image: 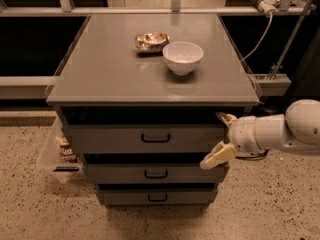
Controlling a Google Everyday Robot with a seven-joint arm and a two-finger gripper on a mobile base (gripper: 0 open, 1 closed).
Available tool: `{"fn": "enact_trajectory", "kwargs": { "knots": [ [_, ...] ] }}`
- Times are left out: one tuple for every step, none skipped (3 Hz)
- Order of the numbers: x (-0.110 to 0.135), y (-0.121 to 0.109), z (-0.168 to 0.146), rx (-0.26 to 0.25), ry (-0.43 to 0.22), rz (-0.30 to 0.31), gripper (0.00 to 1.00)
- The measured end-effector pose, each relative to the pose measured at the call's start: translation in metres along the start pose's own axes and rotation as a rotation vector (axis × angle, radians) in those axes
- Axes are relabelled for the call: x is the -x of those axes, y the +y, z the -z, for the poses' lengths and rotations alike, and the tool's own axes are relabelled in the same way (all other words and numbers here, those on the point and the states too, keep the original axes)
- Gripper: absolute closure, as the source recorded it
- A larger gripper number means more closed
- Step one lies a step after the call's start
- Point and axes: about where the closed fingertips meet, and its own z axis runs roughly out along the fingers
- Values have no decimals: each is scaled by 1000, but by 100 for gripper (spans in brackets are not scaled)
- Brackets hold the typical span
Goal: Open top drawer
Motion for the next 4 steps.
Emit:
{"fn": "enact_trajectory", "kwargs": {
  "knots": [
    [2,-15,6,-40,78,13,0],
    [0,-11,4,-41,78,2,0],
    [-20,-13,4,-58,81,-54,0],
    [-36,-21,5,-77,87,-85,0]
  ]
}}
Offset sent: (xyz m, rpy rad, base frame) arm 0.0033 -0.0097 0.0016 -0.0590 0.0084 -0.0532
